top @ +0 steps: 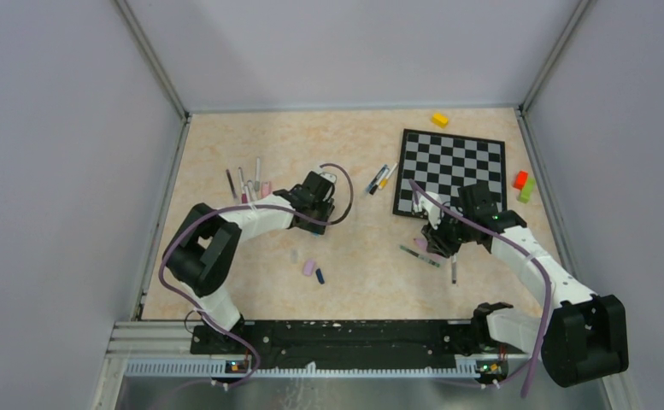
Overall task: Open the pen caps
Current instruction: Pick up the pen from the center of the board.
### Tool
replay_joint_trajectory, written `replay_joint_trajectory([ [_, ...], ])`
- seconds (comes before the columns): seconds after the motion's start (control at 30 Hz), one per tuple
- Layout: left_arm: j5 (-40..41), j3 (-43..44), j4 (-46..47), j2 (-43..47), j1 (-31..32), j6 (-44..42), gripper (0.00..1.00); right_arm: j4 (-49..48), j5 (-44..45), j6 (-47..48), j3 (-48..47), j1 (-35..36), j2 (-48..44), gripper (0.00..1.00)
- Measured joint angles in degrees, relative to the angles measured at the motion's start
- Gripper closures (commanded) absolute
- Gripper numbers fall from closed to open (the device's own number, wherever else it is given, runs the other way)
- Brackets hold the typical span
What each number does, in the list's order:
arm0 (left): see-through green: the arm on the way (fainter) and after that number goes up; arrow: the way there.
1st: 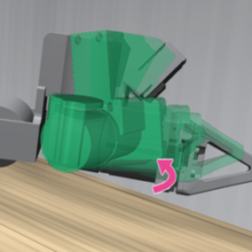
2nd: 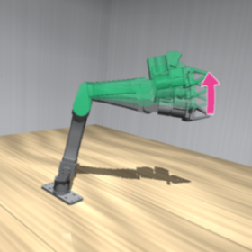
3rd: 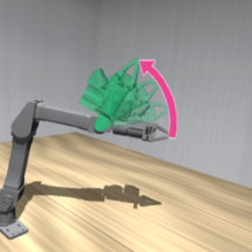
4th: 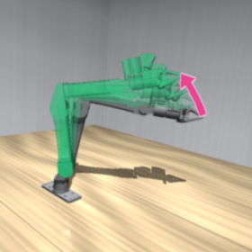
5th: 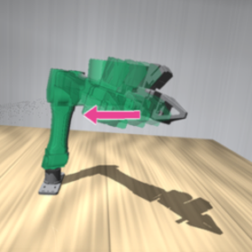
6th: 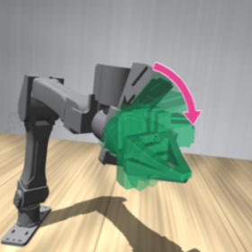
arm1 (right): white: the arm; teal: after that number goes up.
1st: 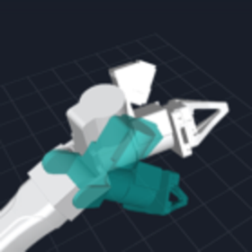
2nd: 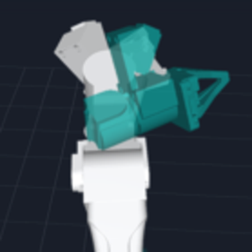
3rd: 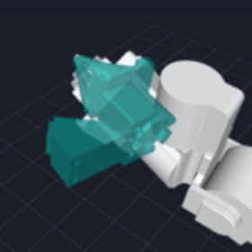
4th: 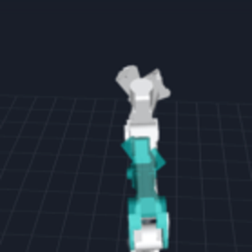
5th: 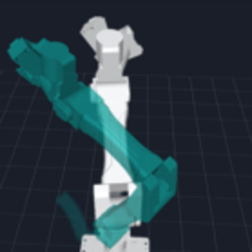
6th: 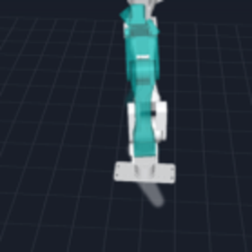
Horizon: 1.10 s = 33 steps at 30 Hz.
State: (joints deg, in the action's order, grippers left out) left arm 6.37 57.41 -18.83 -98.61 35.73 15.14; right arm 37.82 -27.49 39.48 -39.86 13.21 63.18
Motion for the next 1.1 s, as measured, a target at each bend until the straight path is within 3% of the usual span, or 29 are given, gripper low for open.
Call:
replay_joint_trajectory([
  [0.2,1.4,1.07,-1.01,-0.94,0.7,-0.22,0.64,0.0,0.02,0.0,-0.02,0.0,0.0,0.66],
  [0.47,1.05,1.86,-1.33,-1.53,1.2,-0.85,0.83,0.0,0.0,0.0,0.0,0.0,0.0,0.66],
  [0.67,-1.97,-1.77,0.39,1.66,2.12,-0.22,0.85,0.15,-2.21,0.46,-0.02,0.0,-0.02,0.66],
  [0.8,-8.17,-6.54,2.23,6.29,2.47,0.7,0.85,0.09,-5.66,2.05,0.02,0.0,-0.48,0.59],
  [0.9,-13.0,-8.83,4.33,9.29,2.54,2.1,0.85,-1.4,-10.27,7.02,1.11,-0.02,-3.15,0.46],
  [1.1,-23.67,-12.44,11.65,11.13,2.56,6.25,0.87,4.26,-23.23,33.42,3.8,-0.09,-5.81,0.39],
])
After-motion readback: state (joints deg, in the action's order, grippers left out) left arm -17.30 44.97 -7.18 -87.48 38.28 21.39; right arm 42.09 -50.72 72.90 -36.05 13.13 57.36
